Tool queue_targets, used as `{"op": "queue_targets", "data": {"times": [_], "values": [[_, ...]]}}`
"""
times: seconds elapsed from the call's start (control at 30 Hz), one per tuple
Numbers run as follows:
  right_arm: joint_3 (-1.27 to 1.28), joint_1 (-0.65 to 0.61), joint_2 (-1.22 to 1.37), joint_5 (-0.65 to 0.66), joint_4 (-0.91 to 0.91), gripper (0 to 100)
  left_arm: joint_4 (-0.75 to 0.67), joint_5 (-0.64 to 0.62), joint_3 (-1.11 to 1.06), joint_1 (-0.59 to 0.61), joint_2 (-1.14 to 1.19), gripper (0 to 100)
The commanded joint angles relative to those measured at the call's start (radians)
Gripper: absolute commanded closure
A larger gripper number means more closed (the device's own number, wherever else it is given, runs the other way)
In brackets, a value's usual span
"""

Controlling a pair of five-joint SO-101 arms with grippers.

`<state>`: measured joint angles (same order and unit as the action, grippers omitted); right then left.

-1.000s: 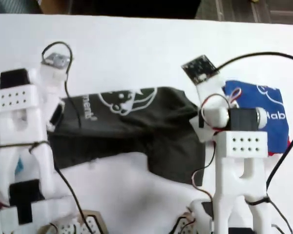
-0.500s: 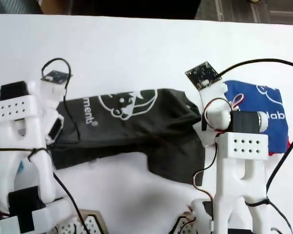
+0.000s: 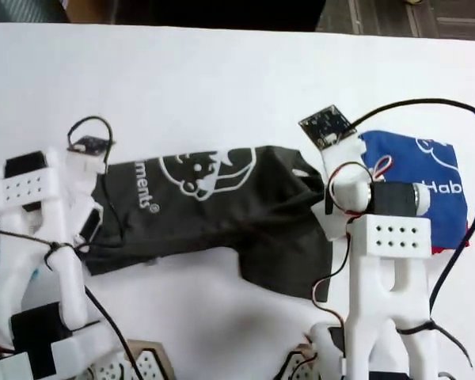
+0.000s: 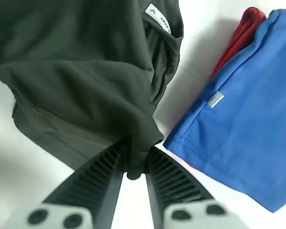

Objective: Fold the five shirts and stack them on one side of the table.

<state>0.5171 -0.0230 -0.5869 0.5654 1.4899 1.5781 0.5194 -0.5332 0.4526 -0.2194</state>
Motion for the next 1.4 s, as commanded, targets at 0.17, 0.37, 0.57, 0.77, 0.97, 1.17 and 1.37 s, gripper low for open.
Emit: {"op": "queue_targets", "data": {"times": [0.17, 0.37, 0.57, 0.77, 0.97, 1.17, 1.37], "values": [[0.023, -0.001, -0.031, 0.008, -0.151, 97.8, -0.104, 0.002, 0.022, 0.003, -0.034, 98], [0.084, -0.065, -0.03, 0.009, -0.177, 97.8, -0.138, 0.008, -0.035, 0.003, -0.002, 98], [0.049, -0.073, -0.031, 0.008, -0.222, 97.8, -0.087, -0.002, 0.096, 0.003, 0.069, 98], [-0.135, -0.073, -0.002, 0.009, -0.372, 97.8, 0.0, -0.035, 0.453, -0.002, 0.098, 98], [-0.512, -0.073, 0.289, 0.009, -0.366, 97.8, 0.132, -0.077, 0.858, -0.077, 0.279, 98], [-1.014, -0.073, 0.585, 0.009, -0.234, 97.8, 0.204, -0.094, 1.308, -0.083, 0.503, 98], [-1.464, -0.068, 0.837, 0.009, -0.081, 97.8, 0.201, -0.097, 1.561, -0.084, 0.603, 98]]}}
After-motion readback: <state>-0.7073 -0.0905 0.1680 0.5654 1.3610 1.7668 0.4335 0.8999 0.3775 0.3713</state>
